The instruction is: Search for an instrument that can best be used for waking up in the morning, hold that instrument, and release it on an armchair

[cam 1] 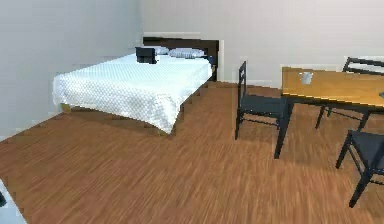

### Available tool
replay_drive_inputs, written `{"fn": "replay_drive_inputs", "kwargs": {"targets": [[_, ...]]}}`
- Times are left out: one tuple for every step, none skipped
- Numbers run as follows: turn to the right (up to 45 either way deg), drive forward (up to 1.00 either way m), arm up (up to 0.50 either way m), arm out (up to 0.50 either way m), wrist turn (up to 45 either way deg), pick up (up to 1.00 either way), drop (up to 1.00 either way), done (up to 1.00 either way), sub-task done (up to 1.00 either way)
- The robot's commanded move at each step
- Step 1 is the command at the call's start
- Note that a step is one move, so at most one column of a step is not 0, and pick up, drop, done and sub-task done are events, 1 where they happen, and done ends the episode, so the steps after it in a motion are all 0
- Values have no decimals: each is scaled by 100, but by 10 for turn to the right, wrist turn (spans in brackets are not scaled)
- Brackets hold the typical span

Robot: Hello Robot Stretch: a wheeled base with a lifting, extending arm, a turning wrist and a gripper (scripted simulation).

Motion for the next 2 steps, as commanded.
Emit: {"fn": "replay_drive_inputs", "kwargs": {"targets": [[210, 0, 0, 0, 0, 0, 0, 0, 0], [0, 45, 0, 0, 0, 0, 0, 0, 0]]}}
